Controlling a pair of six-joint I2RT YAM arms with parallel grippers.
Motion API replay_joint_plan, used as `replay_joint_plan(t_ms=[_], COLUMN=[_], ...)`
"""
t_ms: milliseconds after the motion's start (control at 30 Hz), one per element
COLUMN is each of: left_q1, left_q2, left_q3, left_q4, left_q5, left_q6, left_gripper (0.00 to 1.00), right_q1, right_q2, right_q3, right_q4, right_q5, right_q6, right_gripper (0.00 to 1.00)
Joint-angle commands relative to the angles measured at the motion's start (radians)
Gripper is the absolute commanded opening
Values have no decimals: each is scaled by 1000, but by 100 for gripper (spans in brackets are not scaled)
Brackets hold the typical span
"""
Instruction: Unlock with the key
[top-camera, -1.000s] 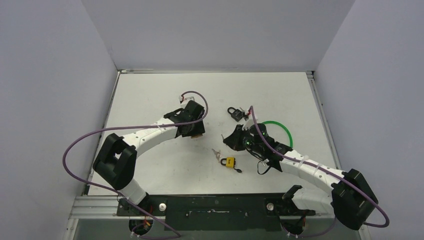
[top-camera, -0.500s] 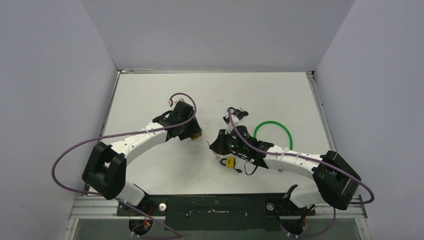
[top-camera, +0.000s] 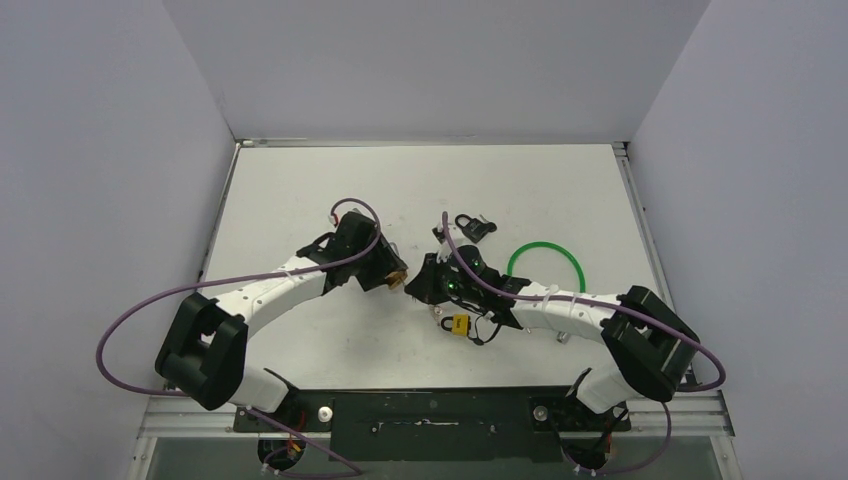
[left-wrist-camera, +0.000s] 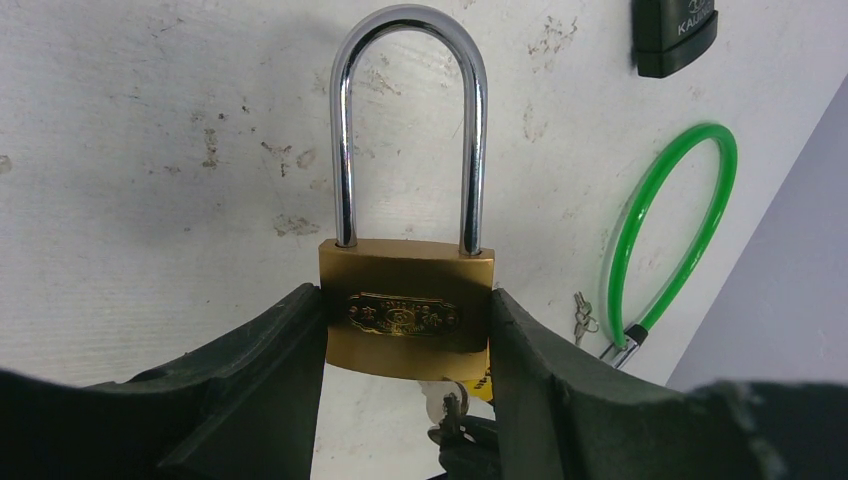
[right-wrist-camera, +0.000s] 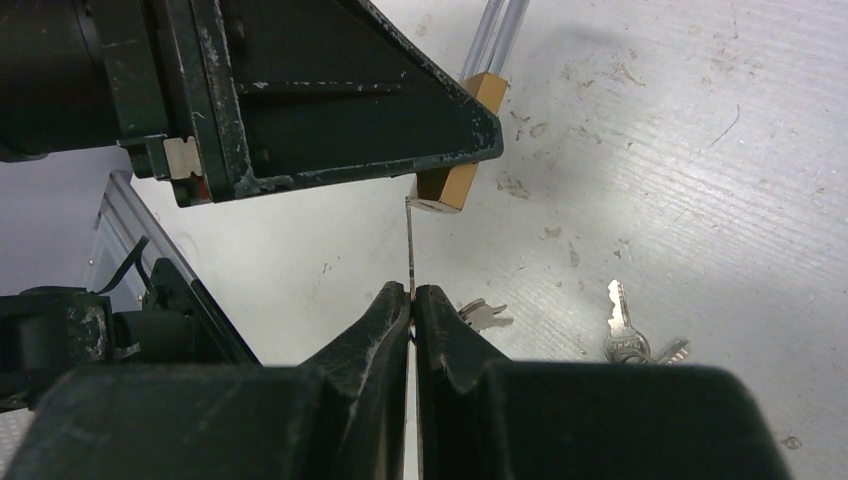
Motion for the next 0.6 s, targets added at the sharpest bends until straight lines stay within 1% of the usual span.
replay_joint_plan(t_ms=[0, 267, 433, 567], left_q1=[15, 19, 21, 21], left_q2=[-62, -60, -62, -64], left_q3=[15, 0, -3, -8], left_q4=[120, 149, 153, 154], left_q5=[37, 47, 52, 56], left_q6=[-36, -47, -46, -43], left_gripper=[0, 0, 0, 0], right_q1=[6, 6, 6, 5], right_q2=[12, 42, 38, 23], right_q3=[34, 43, 29, 15], right_q4=[54, 30, 40, 84], right_q5=[-12, -44, -28, -29], right_q6=[7, 1, 10, 28], right_gripper=[0, 0, 0, 0])
